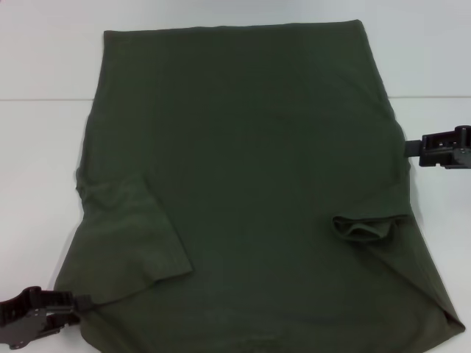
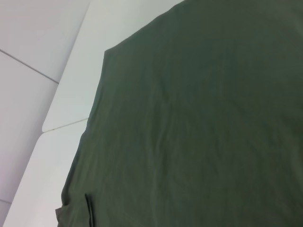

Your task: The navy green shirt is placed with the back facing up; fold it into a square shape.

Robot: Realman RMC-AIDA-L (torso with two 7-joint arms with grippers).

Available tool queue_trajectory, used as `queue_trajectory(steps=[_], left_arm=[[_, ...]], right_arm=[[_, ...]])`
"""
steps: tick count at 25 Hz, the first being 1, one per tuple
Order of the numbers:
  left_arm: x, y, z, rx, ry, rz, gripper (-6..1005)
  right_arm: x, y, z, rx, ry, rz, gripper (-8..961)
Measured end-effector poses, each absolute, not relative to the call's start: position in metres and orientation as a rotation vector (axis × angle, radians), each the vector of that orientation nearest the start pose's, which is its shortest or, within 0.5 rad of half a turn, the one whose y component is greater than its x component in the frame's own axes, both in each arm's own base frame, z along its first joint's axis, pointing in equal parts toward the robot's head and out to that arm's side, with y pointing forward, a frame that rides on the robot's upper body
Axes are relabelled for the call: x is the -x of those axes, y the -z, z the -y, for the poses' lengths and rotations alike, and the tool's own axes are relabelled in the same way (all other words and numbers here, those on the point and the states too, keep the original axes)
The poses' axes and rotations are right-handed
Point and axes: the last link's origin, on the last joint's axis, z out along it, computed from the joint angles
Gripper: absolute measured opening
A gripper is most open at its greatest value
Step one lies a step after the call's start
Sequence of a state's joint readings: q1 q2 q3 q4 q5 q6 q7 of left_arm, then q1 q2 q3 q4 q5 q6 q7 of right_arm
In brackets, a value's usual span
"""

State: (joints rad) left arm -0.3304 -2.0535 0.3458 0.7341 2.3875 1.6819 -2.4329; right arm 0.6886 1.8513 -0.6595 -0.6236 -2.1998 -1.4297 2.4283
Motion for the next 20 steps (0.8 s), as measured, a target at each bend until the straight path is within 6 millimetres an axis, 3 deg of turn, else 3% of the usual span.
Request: queue_trajectory(steps=[8,14,20], left_arm=[[0.362,-0.040,-0.243,-2.034,-0.705,-2.463,111],[0.357,-0.043,-0.252,-2.091,-0.719,-2.414,57],[0.353,-0.045,-0.261,-2.124,-0.716,-2.390,23]], right_arm=[[-0.289,-0.098,-0.382,2.231,-0.408,-1.742,507],[-0.314,-0.103,-0.353,2.246,-0.163,-1.807,507],[-0.322,-0.097,-0.340,2.277,-0.042,-1.817,508]])
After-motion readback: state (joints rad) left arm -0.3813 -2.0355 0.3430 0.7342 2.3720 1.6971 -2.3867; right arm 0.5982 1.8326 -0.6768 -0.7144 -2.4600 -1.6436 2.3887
